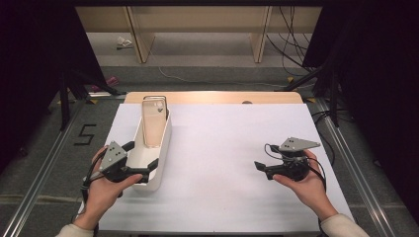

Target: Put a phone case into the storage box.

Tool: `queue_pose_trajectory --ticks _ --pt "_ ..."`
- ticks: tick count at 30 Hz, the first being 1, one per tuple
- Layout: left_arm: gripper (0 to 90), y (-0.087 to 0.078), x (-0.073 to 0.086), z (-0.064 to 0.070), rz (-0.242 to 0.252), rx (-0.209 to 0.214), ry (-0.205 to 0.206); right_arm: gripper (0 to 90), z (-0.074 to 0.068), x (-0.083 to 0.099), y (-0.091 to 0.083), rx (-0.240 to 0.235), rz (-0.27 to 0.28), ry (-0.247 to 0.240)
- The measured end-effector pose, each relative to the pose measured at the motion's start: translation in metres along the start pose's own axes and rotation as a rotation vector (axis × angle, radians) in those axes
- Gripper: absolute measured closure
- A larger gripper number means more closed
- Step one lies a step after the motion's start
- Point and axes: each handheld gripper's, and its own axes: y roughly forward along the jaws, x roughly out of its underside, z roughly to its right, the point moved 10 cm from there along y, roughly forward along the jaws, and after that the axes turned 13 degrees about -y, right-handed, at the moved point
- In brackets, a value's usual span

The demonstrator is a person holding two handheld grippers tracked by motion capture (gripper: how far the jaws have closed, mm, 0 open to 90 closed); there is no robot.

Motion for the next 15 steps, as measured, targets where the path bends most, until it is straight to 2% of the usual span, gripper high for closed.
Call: queue_pose_trajectory --ticks 15 --pt "0.0 -0.0011 0.0083 0.0057 -0.006 0.003 0.011 16.4 -0.0009 -0.0012 0.0012 -0.004 0.009 0.001"
